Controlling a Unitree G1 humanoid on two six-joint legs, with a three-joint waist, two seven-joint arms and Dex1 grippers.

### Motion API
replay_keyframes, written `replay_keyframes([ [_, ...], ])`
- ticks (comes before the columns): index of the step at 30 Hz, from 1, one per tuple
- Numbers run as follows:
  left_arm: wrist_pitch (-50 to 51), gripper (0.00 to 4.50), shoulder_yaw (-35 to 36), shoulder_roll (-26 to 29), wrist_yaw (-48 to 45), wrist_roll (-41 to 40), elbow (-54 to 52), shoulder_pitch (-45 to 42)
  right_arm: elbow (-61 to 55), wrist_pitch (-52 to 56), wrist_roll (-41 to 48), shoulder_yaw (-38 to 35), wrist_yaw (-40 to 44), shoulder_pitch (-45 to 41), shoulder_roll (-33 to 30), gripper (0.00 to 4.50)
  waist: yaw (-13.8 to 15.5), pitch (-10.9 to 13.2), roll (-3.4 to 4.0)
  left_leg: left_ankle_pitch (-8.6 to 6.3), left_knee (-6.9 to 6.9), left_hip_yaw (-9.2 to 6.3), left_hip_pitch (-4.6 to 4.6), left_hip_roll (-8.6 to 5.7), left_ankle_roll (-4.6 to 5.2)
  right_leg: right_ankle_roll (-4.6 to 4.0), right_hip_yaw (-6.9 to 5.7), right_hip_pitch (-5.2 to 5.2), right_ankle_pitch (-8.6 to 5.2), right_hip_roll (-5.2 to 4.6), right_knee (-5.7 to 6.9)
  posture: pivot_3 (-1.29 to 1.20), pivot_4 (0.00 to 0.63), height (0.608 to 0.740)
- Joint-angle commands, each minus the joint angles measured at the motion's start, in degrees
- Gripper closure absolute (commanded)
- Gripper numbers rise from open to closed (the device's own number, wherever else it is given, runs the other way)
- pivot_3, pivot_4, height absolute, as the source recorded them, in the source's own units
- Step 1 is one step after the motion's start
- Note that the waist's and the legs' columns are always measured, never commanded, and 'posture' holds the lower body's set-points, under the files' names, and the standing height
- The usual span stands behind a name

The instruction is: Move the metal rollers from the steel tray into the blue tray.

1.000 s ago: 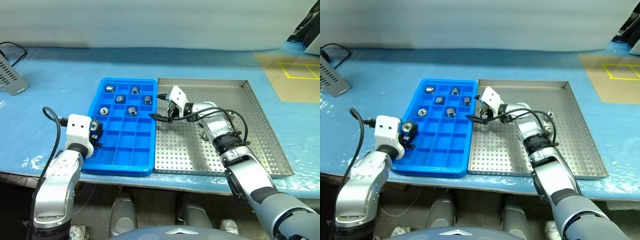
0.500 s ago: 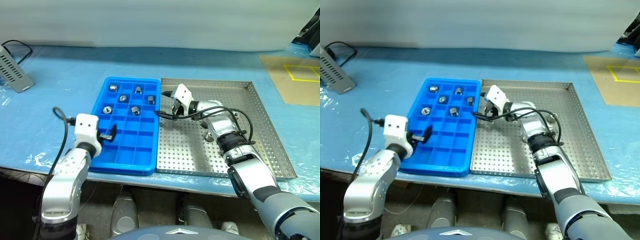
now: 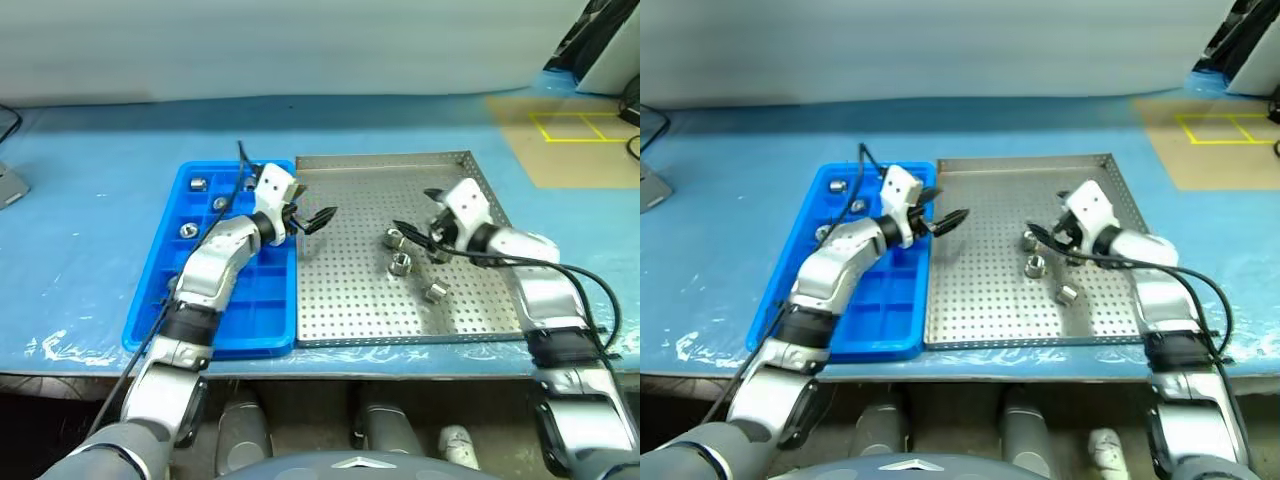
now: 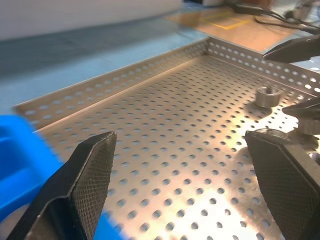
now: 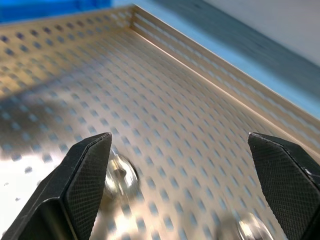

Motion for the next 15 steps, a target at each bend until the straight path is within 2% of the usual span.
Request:
replay_keyframes([
  [1, -5.3, 0.17, -1.2, -2.7, -2.1, 1.2, 9.4, -6.0, -10.8, 4.5, 1.8, -5.9, -3.3, 5.9, -1.6, 0.00, -1.1, 0.0, 0.00, -0.01, 0.01, 0.03, 0.02, -0.02, 0.01, 0.01, 0.00, 0.01, 0.00, 0.01, -0.03, -0.51, 0.150, 0.740],
  [5, -8.3, 0.17, 0.1, -6.0, -1.6, 2.2, 22.5, -12.3, -19.6, 9.0, 2.6, -10.7, -6.6, 13.6, -1.4, 0.00, -3.5, 0.0, 0.04, -0.07, 0.10, 0.08, -0.01, -0.08, 0.11, 0.22, -0.02, 0.04, 0.08, 0.01, -0.19, -0.60, 0.150, 0.740],
  [8, -10.2, 0.17, 1.6, -7.6, -0.3, 2.7, 30.9, -16.1, -24.4, 11.5, 3.2, -13.1, -8.6, 17.8, -0.9, 0.00, -6.0, 0.0, 0.04, -0.15, 0.26, 0.11, -0.06, -0.10, 0.24, 0.70, -0.03, 0.04, -0.09, 0.03, -0.32, -0.65, 0.150, 0.740],
  [15, -12.2, 0.17, 3.3, -8.7, -1.6, 3.0, 38.9, -19.7, -29.3, 13.7, 3.0, -15.2, -11.5, 23.9, -0.7, 0.00, -10.9, 0.0, 0.04, -0.66, 1.08, 0.07, -0.50, -0.11, 0.61, 0.91, -0.08, 0.06, -0.18, -0.06, -0.41, -0.72, 0.150, 0.740],
])
